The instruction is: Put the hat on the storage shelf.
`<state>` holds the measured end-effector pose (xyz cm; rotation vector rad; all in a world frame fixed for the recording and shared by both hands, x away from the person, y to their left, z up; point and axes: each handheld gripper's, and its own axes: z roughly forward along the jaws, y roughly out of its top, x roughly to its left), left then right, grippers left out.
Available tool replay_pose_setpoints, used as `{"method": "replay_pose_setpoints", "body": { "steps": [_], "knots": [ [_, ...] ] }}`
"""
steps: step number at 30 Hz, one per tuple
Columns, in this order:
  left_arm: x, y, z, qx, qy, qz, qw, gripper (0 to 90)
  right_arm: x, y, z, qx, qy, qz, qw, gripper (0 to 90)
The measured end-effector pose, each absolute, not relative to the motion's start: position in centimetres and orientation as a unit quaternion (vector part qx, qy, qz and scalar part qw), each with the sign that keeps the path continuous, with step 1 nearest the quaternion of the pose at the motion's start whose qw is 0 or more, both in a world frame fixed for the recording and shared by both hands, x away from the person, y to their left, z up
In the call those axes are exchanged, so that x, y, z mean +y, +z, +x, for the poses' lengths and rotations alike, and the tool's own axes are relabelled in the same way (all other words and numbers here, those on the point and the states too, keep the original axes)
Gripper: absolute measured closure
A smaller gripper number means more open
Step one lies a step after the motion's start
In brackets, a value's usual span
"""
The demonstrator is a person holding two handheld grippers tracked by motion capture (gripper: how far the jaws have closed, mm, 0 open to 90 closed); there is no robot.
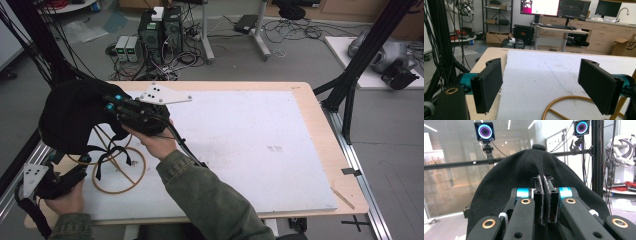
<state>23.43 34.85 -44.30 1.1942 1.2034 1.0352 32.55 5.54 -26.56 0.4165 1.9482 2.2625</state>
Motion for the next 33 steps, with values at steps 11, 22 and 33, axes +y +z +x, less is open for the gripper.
{"method": "replay_pose_setpoints", "body": {
  "steps": [11, 22, 33],
  "knots": [
    [34.8, -44.3, 23.5, 0.508, 0.436, 0.504, 0.545, 20.0, 6.4, -27.8, 32.4, 0.662, 0.734, 0.134, 0.062, 87.7],
    [34.8, -44.3, 23.5, 0.508, 0.433, 0.505, 0.547, 20.1, 6.6, -28.5, 32.3, 0.671, 0.728, 0.132, 0.057, 86.5],
    [34.7, -44.4, 23.6, 0.509, 0.433, 0.506, 0.546, 20.2, 6.0, -29.2, 32.3, 0.679, 0.720, 0.135, 0.052, 80.5]
  ]
}}
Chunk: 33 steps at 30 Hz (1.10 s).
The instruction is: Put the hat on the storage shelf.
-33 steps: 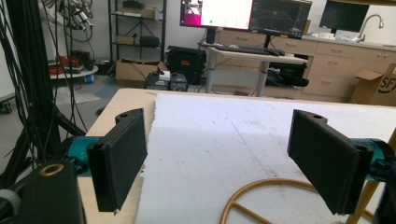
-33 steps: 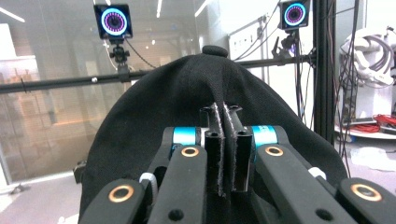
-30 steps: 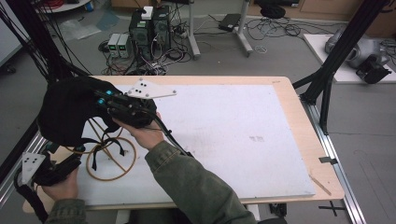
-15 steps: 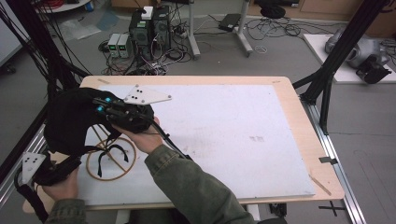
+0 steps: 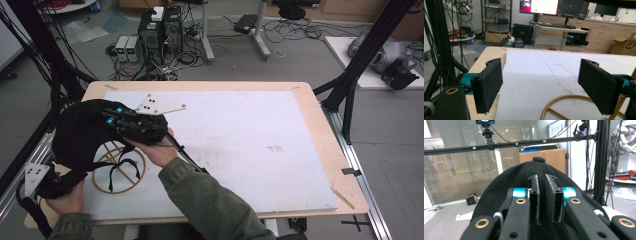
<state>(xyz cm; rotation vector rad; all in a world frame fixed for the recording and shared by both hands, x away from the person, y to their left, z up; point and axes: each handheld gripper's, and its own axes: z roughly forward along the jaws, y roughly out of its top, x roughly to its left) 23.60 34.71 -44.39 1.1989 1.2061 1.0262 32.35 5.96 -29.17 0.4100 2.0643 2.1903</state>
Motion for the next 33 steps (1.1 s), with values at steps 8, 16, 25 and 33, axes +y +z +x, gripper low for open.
{"method": "replay_pose_setpoints", "body": {
  "steps": [8, 16, 25, 33],
  "knots": [
    [34.7, -44.4, 23.6, 0.509, 0.433, 0.506, 0.545, 20.2, 5.5, -29.3, 32.7, 0.687, 0.712, 0.141, 0.042, 68.8],
    [34.7, -44.4, 23.6, 0.509, 0.433, 0.508, 0.544, 20.2, 4.7, -29.1, 33.0, 0.681, 0.715, 0.156, 0.034, 44.8],
    [34.7, -44.4, 23.6, 0.508, 0.431, 0.507, 0.546, 20.2, 3.1, -29.7, 33.8, 0.694, 0.704, 0.150, 0.018, 28.3],
    [34.6, -44.4, 23.6, 0.508, 0.432, 0.508, 0.545, 20.2, 0.7, -30.3, 34.0, 0.700, 0.694, 0.163, 0.034, 21.6]
  ]
}}
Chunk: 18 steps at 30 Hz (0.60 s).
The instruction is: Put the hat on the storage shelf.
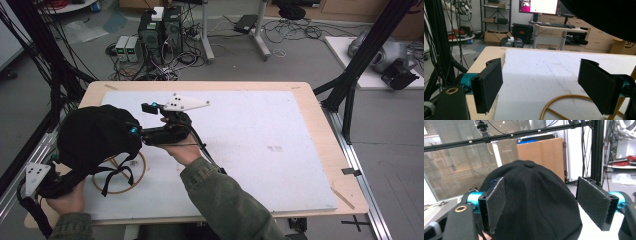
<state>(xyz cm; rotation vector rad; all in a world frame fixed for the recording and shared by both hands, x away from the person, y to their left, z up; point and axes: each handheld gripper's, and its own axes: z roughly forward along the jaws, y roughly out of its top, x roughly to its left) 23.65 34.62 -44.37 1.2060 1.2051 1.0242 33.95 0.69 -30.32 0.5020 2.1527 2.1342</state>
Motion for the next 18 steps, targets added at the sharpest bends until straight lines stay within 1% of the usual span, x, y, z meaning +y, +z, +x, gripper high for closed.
{"method": "replay_pose_setpoints", "body": {
  "steps": [2, 5, 6, 7, 8, 14, 18],
  "knots": [
    [34.6, -44.4, 23.7, 0.507, 0.433, 0.508, 0.546, 20.2, 0.4, -30.4, 34.0, 0.701, 0.693, 0.165, 0.040, 21.4],
    [34.6, -44.4, 23.6, 0.508, 0.432, 0.510, 0.544, 20.2, -0.6, -30.8, 34.0, 0.703, 0.688, 0.172, 0.054, 18.7],
    [34.6, -44.4, 23.6, 0.507, 0.432, 0.510, 0.544, 20.2, -1.2, -31.0, 34.0, 0.704, 0.685, 0.178, 0.067, 15.9],
    [34.6, -44.4, 23.6, 0.508, 0.432, 0.511, 0.543, 20.2, -1.2, -31.0, 34.0, 0.704, 0.685, 0.178, 0.067, 15.9],
    [34.6, -44.4, 23.6, 0.507, 0.431, 0.512, 0.543, 20.2, -1.8, -31.2, 34.0, 0.706, 0.678, 0.185, 0.086, 12.0],
    [34.5, -44.4, 23.7, 0.506, 0.429, 0.511, 0.546, 20.2, -3.2, -31.7, 34.0, 0.717, 0.662, 0.193, 0.100, 12.0],
    [34.5, -44.4, 23.7, 0.506, 0.429, 0.513, 0.545, 20.3, -4.9, -32.4, 34.0, 0.713, 0.659, 0.202, 0.125, 12.0]
  ]
}}
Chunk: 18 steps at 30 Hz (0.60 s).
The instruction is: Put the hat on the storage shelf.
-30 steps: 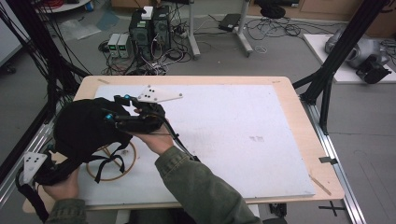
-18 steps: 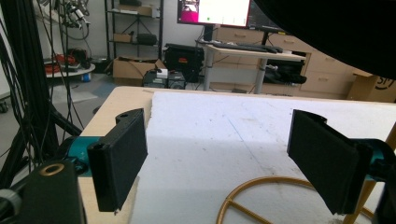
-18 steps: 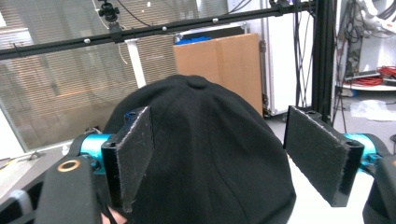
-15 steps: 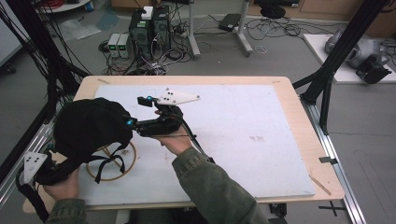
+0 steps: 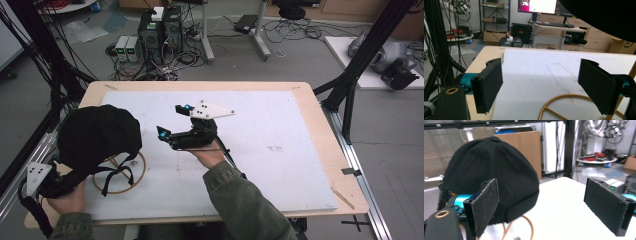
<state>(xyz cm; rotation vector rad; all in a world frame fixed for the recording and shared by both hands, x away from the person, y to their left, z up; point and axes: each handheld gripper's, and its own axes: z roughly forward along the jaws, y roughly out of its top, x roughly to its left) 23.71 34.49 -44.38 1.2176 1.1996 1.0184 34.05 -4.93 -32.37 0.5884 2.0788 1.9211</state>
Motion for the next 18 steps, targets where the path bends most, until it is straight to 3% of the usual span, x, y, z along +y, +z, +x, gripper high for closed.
{"method": "replay_pose_setpoints", "body": {
  "steps": [18],
  "knots": [
    [34.4, -44.3, 23.7, 0.505, 0.428, 0.514, 0.545, 20.3, -11.0, -35.2, 33.7, 0.703, 0.630, 0.258, 0.206, 11.1]
  ]
}}
